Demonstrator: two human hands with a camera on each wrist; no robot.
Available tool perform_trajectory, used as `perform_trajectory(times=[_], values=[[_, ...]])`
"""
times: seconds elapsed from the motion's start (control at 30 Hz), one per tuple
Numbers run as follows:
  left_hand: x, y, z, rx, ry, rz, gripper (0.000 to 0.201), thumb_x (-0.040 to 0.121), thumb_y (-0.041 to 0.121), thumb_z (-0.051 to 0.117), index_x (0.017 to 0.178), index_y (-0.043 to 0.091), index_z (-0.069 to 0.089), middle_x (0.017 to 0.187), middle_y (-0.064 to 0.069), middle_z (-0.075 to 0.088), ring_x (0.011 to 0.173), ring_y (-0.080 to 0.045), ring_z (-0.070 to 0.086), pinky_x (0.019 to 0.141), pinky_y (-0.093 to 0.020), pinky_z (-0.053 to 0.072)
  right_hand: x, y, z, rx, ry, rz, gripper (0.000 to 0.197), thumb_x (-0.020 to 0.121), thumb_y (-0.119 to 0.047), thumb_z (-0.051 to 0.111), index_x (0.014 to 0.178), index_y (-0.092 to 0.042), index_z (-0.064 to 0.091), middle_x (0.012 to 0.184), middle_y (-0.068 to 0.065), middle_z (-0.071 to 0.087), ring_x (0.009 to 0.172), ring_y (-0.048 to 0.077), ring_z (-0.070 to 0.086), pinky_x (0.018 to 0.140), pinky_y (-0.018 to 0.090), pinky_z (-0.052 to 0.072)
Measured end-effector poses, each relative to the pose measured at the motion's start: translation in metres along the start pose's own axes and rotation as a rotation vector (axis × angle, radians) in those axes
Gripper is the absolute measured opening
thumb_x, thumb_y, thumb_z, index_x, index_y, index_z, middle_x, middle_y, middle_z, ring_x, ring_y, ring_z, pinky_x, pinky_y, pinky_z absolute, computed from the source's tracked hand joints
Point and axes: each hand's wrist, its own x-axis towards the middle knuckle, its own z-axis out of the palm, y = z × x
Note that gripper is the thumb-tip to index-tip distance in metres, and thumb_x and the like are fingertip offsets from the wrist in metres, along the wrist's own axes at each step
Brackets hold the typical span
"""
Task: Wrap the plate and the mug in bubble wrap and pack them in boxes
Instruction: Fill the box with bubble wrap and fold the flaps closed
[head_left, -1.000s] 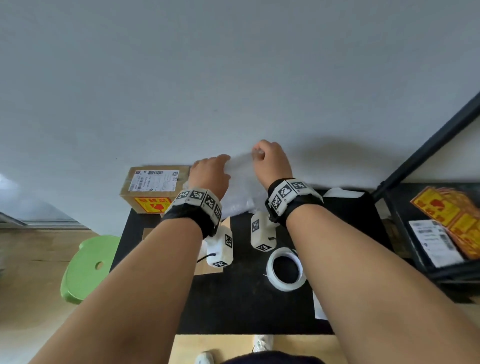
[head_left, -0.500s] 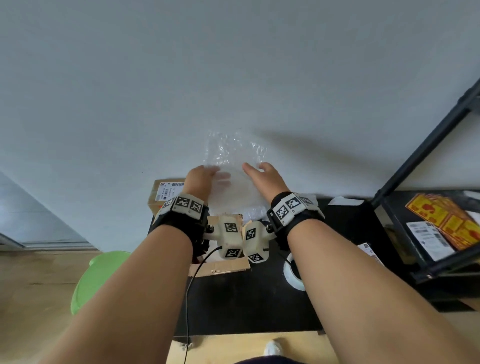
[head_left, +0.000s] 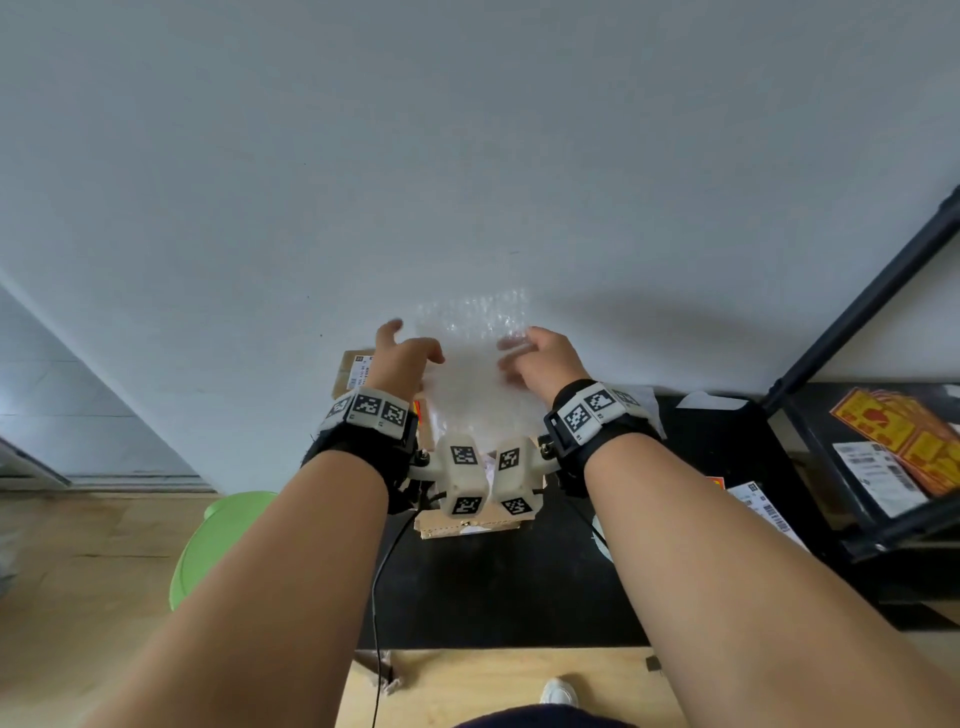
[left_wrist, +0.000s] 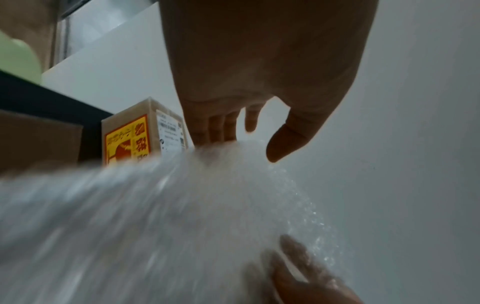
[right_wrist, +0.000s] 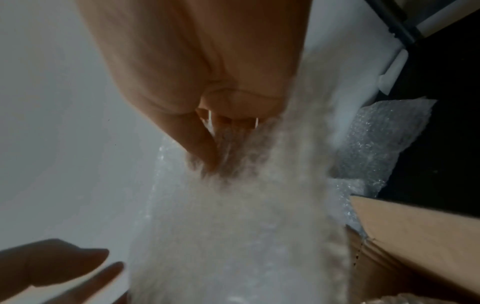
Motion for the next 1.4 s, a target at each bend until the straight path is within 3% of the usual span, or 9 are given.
perform_trajectory(times=[0.13,0.33,0.47,0.6,0.77,0.93,1.07,1.23,1.4], values=[[0.006,0.009,-0.005,0.222,-0.109,0.136,0.083,0.075,0.003,0.07,0.143,0.035,0.037,0.134,-0.007,0.043,0.118,-0.026,0.048,0.101,-0.046,0.044,-0.007,0.0,-0.008,-0.041,-0.07,0.003,0.036,0.089,0.01,0.035,0.096,-0.007,0.066,0.082,0.007,0.064,0.075,0.018,0.061,0.075,0.027,0.054],[0.012,0.006,-0.007,0.315,-0.056,0.091,0.014,0.079,0.011,0.076,0.076,0.011,0.063,0.086,-0.012,0.066,0.088,-0.03,0.066,0.089,-0.048,0.055,0.0,0.005,-0.02,-0.181,0.055,0.008,0.018,0.087,-0.02,0.064,0.105,-0.017,0.065,0.105,0.003,0.066,0.092,0.021,0.063,0.08,0.028,0.049],[0.02,0.0,-0.006,0.064,0.08,0.049,0.014,0.085,0.003,0.068,0.076,0.009,0.059,0.089,-0.011,0.064,0.09,-0.027,0.064,0.094,-0.041,0.053,0.005,0.019,-0.024,-0.139,0.188,0.188,0.035,0.085,-0.049,0.063,0.101,-0.019,0.055,0.097,-0.001,0.049,0.094,0.023,0.049,0.075,0.033,0.04],[0.022,-0.009,-0.004,-0.083,0.099,0.007,0.007,0.082,0.009,0.068,0.087,0.011,0.065,0.092,-0.01,0.071,0.097,-0.03,0.069,0.092,-0.042,0.054,0.004,0.021,-0.019,-0.006,0.115,0.252,0.029,0.088,-0.041,0.057,0.079,-0.013,0.055,0.079,0.008,0.051,0.079,0.027,0.053,0.08,0.044,0.054],[0.017,-0.01,0.006,-0.291,0.093,-0.022,0.016,0.092,-0.001,0.051,0.088,0.012,0.061,0.088,-0.006,0.068,0.089,-0.023,0.068,0.056,-0.021,0.045,0.001,0.018,-0.017,0.143,0.053,0.39,0.044,0.089,-0.044,0.059,0.111,-0.009,0.045,0.089,0.006,0.054,0.086,0.031,0.07,0.086,0.052,0.056],[0.011,-0.012,0.005,-0.303,0.016,-0.029,0.03,0.083,-0.017,0.05,0.093,0.009,0.062,0.094,-0.004,0.064,0.094,-0.022,0.069,0.047,-0.017,0.043,0.002,0.018,-0.022,0.381,0.105,0.304,0.018,0.093,-0.009,0.06,0.109,-0.004,0.054,0.105,0.018,0.059,0.063,0.032,0.069,0.072,0.045,0.06],[0.014,-0.014,0.002,-0.167,0.027,-0.029,0.018,0.083,-0.001,0.064,0.099,0.008,0.065,0.106,-0.005,0.064,0.093,-0.02,0.064,0.085,-0.036,0.056,0.007,0.019,-0.028,0.329,0.188,0.24,0.017,0.088,0.008,0.054,0.088,-0.01,0.057,0.102,0.014,0.061,0.076,0.027,0.065,0.071,0.039,0.061],[0.017,-0.02,-0.001,-0.154,0.071,-0.044,0.026,0.085,0.032,0.071,0.099,0.01,0.069,0.097,-0.005,0.069,0.089,-0.025,0.068,0.083,-0.04,0.057,0.003,0.016,-0.027,0.326,0.1,0.27,0.008,0.09,-0.021,0.063,0.086,-0.014,0.061,0.106,0.006,0.061,0.1,0.026,0.061,0.082,0.04,0.059],[0.018,-0.027,-0.005,-0.008,0.208,-0.01,0.008,0.082,0.018,0.072,0.076,0.019,0.066,0.092,-0.007,0.071,0.086,-0.025,0.068,0.083,-0.038,0.056,0.006,0.026,-0.022,0.148,0.203,0.247,0.037,0.082,-0.028,0.065,0.084,0.009,0.065,0.093,0.023,0.07,0.077,0.032,0.063,0.079,0.041,0.056]])
